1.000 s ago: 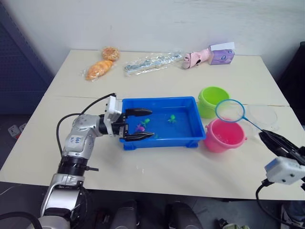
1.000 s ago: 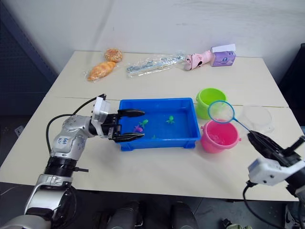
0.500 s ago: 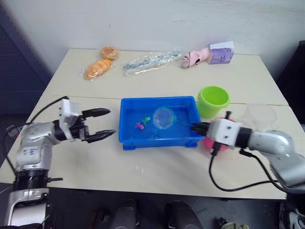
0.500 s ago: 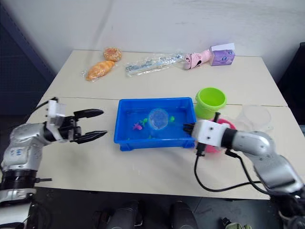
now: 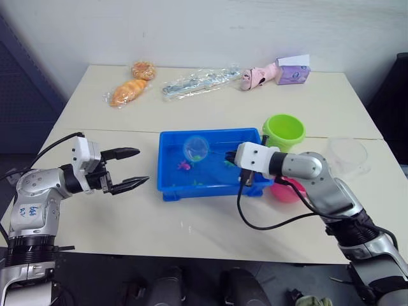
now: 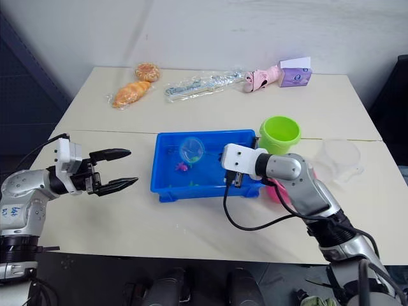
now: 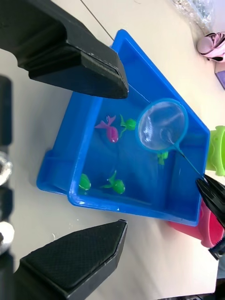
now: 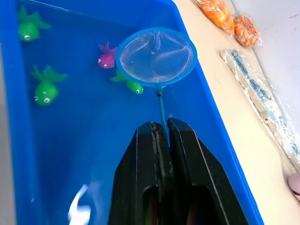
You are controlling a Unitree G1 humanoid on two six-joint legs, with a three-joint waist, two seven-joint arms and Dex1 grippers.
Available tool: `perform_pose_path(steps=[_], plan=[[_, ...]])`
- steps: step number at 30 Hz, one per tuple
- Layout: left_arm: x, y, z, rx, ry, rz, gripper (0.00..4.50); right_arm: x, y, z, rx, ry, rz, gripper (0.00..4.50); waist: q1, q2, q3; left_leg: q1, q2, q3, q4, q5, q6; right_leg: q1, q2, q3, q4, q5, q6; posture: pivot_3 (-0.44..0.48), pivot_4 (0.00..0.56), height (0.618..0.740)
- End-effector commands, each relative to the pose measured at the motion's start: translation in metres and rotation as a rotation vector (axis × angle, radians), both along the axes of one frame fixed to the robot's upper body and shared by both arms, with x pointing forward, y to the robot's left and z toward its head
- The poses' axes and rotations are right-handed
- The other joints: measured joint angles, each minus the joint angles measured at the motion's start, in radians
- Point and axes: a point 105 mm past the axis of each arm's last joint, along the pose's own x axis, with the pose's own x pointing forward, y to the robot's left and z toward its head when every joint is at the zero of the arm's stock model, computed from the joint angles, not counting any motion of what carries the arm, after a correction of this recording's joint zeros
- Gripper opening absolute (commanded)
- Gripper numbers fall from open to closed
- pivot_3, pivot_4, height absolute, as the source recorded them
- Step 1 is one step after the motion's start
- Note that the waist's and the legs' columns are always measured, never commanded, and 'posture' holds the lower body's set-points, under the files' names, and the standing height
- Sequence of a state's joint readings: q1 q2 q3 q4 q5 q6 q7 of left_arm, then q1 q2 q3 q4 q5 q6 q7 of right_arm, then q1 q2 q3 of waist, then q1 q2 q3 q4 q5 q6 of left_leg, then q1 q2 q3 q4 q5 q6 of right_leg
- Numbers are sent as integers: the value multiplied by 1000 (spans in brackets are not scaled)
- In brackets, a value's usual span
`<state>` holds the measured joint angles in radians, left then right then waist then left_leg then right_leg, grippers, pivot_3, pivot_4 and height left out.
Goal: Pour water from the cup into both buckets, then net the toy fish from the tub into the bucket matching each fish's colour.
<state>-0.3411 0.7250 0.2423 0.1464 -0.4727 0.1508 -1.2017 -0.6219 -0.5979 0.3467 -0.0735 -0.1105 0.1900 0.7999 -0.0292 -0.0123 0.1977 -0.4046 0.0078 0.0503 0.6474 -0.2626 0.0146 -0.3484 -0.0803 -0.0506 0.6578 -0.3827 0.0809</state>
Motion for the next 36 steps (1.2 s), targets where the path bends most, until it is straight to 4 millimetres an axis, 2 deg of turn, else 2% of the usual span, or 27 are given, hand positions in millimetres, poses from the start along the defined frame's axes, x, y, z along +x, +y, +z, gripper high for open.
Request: perform_pose_path(steps=[1, 6, 11, 18, 22, 24, 27, 33, 36], plan=[[-4, -5, 6, 1, -27, -15, 4429, 8, 5, 6, 6, -39, -23, 0, 0, 0, 0, 0, 0, 0, 0, 0, 0, 0, 0, 0, 1, 0, 0, 0, 150, 740], [-4, -8, 5, 5, -17, -28, 4429, 21, 1, -4, -27, -40, -70, 0, -1, 0, 0, 0, 0, 0, 0, 0, 0, 0, 0, 0, 1, 0, 0, 0, 150, 740], [-4, -9, 5, 9, -15, -38, 4429, 23, 3, -16, -80, -23, -78, 0, -2, 0, 0, 0, 0, 1, 0, 0, 0, -1, 0, 0, 1, 0, 0, 0, 150, 740], [0, -11, 5, 9, -14, -44, 4429, 21, 20, -18, -94, -7, -35, 0, -3, 0, 0, -1, 0, 2, 0, 0, -1, -3, 0, 1, 2, 0, 0, 0, 150, 740], [1, -11, 5, 13, -13, -47, 4429, 13, 30, -16, -68, 63, 11, 0, -2, 0, 0, -1, 0, 2, 0, 0, -1, -4, 0, 1, 3, 0, 0, 0, 150, 740], [2, -10, 4, 14, -12, -48, 4429, 8, 34, -13, -13, 132, 16, 0, -1, 0, 0, -2, 0, 2, 0, 0, -1, -4, 0, 1, 3, 0, 0, 0, 150, 740], [3, -10, 4, 14, -11, -51, 4429, 3, 33, 2, 106, 212, -9, 0, -2, 0, 0, -2, 0, 2, 0, 0, -1, -4, 0, 1, 3, 0, 0, 0, 150, 740], [5, -13, 3, 8, -18, -67, 4429, -14, 11, 29, 218, 288, -55, 0, 2, 0, 0, -3, 0, 2, -1, 0, 0, -5, 0, 1, 2, 0, 0, 0, 150, 740], [6, -19, 4, -7, -31, -95, 4429, -33, -8, 36, 251, 365, -63, 0, 6, 0, 0, -3, 0, 1, -1, 0, 0, -5, -1, 1, 1, 0, 0, 0, 150, 740]])
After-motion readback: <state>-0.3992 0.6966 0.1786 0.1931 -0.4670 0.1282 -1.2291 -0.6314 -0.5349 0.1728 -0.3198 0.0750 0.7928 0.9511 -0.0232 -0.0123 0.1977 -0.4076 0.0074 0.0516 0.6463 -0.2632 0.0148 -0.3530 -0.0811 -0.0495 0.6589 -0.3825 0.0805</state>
